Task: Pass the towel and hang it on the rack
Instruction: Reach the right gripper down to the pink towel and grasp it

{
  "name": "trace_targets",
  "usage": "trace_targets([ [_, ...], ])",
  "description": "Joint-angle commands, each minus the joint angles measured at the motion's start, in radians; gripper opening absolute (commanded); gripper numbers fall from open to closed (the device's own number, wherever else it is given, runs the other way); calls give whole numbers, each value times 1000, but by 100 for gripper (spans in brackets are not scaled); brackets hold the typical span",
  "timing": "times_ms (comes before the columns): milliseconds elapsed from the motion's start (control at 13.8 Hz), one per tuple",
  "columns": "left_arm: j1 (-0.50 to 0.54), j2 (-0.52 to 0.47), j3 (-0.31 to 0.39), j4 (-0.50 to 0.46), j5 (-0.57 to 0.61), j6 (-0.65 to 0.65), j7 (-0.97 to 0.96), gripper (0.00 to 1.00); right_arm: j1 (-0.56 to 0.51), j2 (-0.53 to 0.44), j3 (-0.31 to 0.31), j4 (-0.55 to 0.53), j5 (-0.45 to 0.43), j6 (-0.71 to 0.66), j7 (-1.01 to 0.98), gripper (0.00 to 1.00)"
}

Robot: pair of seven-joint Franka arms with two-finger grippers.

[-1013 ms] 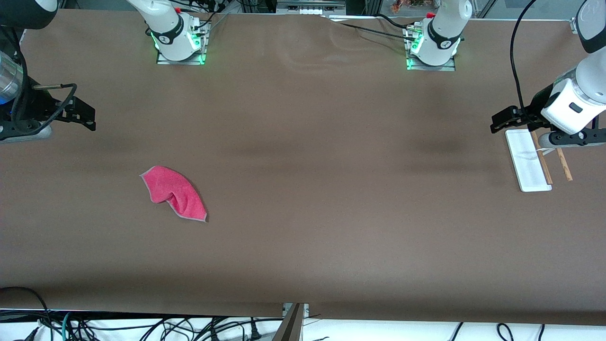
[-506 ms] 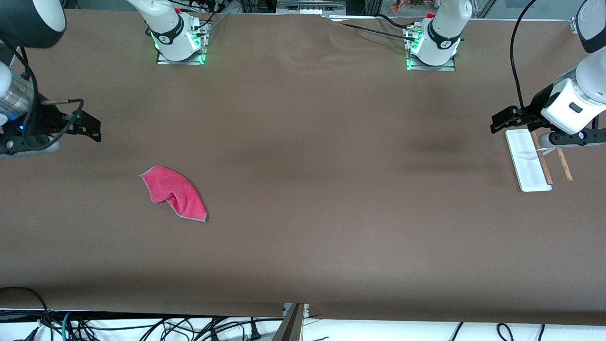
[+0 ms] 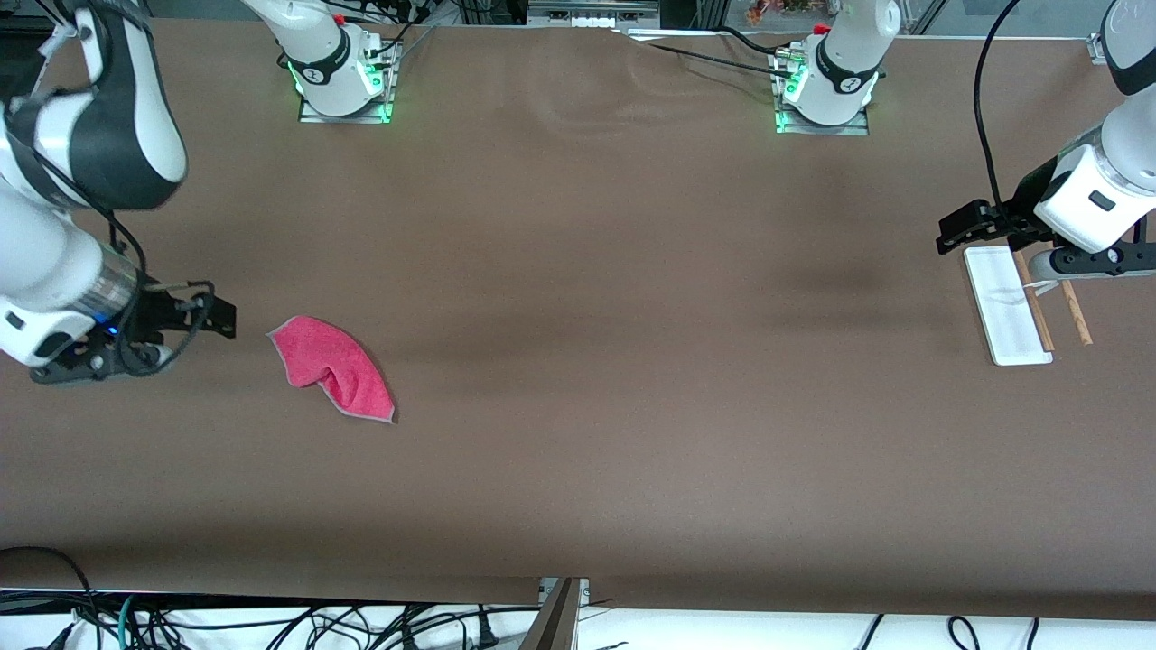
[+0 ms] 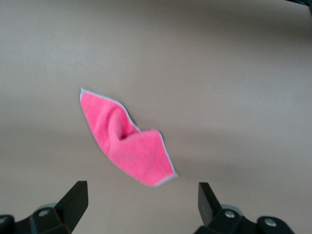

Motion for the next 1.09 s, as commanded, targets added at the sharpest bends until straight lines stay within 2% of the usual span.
trace_targets([
  [0,3,-5,-7,11,2,-6,-4,100,43,69,7,16,19,86,-2,100],
  [506,-3,-5,-8,17,2,-6,-4,100,156,256,7,16,42,413,46,100],
  [724,-4,-5,-8,17,2,-6,-4,100,160,347,7,15,42,525,46,100],
  [1013,-4,-5,-8,17,2,-6,-4,100,184,405,7,15,39,536,45,100],
])
